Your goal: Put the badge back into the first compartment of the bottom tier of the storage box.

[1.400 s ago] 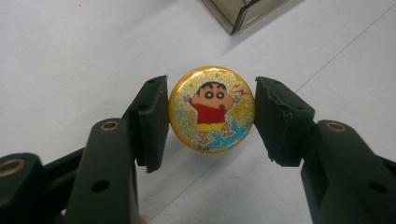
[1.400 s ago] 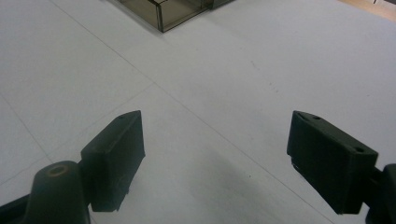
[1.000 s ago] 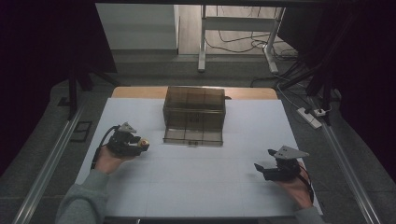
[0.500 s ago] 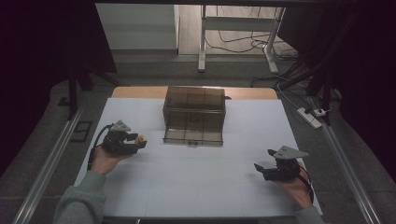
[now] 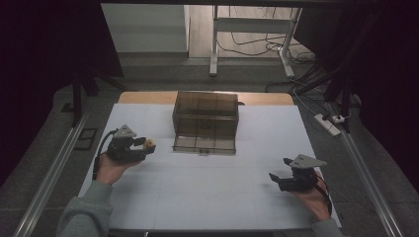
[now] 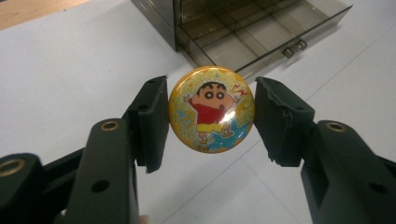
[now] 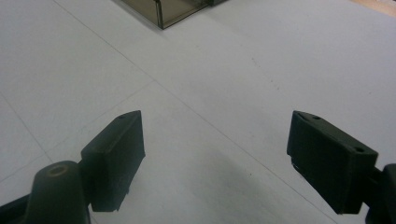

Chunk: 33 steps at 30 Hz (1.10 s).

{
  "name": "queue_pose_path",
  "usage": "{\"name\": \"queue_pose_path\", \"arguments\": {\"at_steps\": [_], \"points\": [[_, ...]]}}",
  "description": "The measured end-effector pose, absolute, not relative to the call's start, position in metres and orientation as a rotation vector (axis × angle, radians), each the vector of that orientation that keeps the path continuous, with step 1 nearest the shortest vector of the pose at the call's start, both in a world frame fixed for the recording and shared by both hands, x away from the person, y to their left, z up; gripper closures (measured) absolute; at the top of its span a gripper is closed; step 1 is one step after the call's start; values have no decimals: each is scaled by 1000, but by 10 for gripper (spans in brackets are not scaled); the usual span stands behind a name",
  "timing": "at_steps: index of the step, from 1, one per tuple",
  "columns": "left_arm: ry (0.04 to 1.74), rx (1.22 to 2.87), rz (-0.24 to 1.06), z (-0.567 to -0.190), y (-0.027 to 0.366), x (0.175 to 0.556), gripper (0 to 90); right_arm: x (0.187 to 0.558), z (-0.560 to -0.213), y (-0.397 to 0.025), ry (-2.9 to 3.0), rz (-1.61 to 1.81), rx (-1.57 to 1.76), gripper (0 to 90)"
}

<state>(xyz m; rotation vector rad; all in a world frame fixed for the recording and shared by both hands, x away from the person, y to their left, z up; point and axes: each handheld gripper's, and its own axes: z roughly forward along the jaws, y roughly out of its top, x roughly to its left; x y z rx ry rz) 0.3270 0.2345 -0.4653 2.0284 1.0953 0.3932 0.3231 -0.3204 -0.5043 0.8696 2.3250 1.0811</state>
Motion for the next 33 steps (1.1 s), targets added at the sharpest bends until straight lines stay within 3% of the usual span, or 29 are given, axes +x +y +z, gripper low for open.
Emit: {"name": "queue_pose_path", "arguments": {"at_steps": [33], "points": [[1043,2042,381,-454,207,352,466,323,-505,-321,2322,1083,875,187]]}}
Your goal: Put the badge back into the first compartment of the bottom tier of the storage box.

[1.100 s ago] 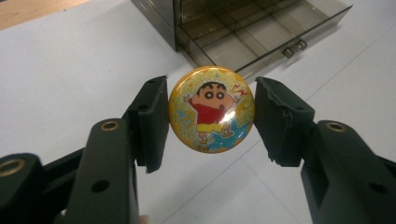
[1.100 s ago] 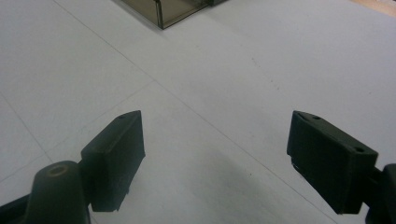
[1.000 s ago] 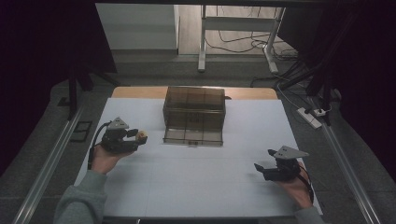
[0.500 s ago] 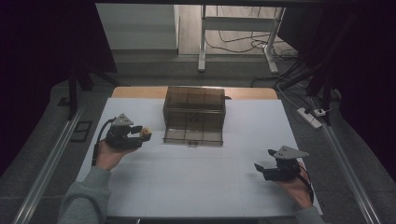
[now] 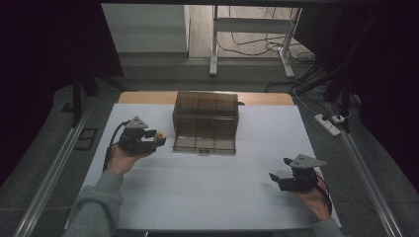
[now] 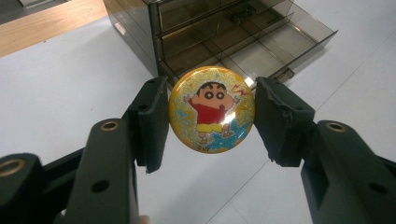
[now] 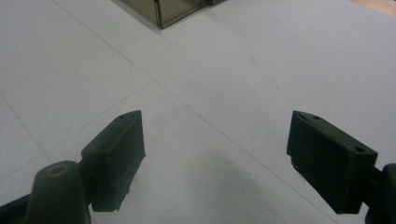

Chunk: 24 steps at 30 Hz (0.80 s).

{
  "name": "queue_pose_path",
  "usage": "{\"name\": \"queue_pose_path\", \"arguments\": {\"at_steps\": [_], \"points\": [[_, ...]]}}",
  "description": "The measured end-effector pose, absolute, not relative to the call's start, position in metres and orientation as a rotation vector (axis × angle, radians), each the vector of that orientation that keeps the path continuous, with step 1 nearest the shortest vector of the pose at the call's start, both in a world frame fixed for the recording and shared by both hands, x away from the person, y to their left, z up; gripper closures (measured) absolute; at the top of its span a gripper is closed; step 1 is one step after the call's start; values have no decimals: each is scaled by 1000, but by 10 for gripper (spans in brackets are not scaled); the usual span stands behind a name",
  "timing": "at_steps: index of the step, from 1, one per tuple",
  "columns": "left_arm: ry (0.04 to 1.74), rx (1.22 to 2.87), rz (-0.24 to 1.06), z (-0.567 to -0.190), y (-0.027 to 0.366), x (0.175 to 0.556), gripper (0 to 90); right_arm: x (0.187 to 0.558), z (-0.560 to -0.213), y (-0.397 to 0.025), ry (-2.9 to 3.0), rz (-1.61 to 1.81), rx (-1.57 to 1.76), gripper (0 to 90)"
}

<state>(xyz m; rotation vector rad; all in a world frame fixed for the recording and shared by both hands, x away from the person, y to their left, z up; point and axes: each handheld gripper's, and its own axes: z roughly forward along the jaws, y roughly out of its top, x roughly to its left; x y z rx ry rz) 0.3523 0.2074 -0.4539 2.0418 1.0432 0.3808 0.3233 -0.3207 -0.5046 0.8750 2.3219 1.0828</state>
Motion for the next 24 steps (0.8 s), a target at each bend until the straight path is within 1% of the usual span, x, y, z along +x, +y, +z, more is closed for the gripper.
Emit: {"name": "queue_pose_path", "arguments": {"at_steps": [24], "points": [[1006,2071,329,-456,178,373,466,323,-503,-322,2317,1082,872,188]]}}
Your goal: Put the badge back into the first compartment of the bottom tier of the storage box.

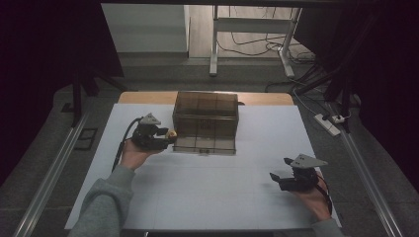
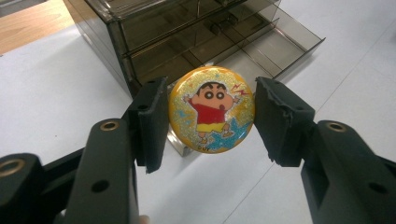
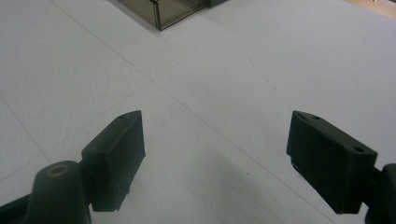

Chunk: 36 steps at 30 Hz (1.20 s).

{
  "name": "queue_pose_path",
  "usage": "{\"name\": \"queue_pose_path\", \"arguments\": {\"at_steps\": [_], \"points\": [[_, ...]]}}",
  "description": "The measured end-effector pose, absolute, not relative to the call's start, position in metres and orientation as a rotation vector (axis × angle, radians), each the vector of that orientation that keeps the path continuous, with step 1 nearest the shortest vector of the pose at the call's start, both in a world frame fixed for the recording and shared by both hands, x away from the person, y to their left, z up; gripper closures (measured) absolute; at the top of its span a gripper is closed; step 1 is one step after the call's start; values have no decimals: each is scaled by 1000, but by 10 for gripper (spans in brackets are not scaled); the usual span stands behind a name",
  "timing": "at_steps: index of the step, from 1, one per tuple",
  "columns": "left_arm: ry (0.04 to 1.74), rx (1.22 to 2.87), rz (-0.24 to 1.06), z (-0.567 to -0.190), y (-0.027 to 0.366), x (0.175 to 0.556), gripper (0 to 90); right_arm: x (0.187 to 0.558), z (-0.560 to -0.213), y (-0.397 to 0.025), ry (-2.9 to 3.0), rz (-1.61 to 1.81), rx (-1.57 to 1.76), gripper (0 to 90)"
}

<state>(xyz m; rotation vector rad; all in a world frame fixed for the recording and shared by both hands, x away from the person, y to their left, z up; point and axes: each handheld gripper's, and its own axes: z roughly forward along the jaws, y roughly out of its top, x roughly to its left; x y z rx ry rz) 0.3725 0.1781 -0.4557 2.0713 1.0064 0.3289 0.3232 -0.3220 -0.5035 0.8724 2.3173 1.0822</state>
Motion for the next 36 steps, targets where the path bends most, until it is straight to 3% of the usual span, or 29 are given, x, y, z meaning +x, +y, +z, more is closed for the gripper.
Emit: {"name": "queue_pose_path", "arguments": {"at_steps": [36], "points": [[1012,2141,305,-471,143,404,464,323,-503,-322,2322,1069,866,190]]}}
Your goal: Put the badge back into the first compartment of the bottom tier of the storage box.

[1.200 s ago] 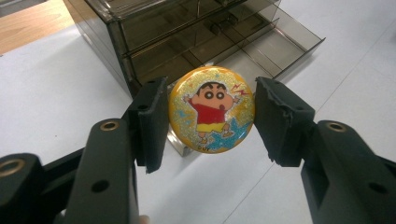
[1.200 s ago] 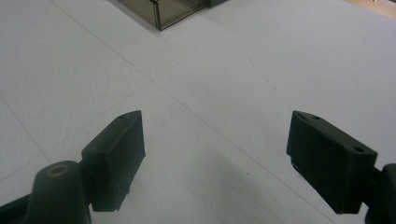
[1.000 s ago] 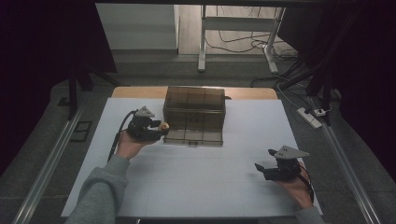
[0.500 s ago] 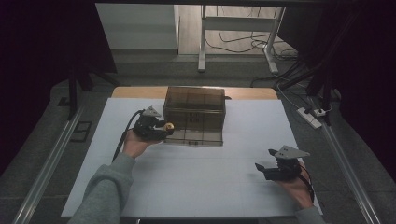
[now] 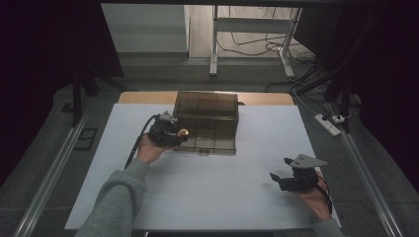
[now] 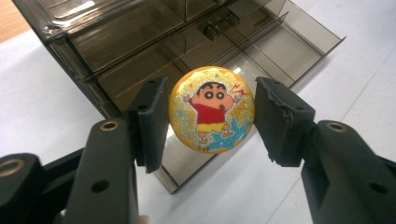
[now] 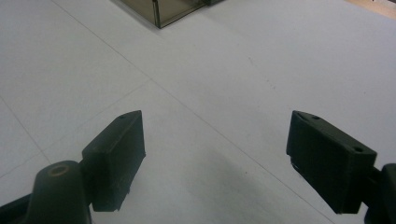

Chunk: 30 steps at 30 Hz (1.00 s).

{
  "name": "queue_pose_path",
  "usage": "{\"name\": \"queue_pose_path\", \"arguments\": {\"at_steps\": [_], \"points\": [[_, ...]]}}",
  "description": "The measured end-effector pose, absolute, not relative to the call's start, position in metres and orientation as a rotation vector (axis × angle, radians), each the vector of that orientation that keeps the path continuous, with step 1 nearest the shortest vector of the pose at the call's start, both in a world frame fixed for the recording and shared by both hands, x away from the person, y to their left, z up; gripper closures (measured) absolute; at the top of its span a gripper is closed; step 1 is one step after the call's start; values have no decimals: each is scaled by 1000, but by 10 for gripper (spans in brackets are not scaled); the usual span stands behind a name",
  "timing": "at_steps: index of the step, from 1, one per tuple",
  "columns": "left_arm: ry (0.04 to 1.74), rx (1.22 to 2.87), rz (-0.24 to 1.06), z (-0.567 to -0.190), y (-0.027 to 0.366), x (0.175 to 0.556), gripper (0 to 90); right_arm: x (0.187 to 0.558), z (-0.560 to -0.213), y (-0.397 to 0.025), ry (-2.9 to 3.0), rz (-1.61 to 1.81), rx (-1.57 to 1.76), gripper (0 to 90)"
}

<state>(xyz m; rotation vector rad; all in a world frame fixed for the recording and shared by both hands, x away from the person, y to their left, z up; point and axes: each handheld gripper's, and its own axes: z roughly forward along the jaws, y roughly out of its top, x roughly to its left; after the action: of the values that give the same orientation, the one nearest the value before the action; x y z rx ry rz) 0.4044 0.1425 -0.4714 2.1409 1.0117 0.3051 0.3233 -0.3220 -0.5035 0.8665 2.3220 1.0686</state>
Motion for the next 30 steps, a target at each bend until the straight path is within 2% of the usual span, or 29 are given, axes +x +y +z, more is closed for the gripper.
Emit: {"name": "queue_pose_path", "arguments": {"at_steps": [30], "points": [[1086,2181,301,-493,134,427,462,324,-506,-320,2336,1043,858,191]]}}
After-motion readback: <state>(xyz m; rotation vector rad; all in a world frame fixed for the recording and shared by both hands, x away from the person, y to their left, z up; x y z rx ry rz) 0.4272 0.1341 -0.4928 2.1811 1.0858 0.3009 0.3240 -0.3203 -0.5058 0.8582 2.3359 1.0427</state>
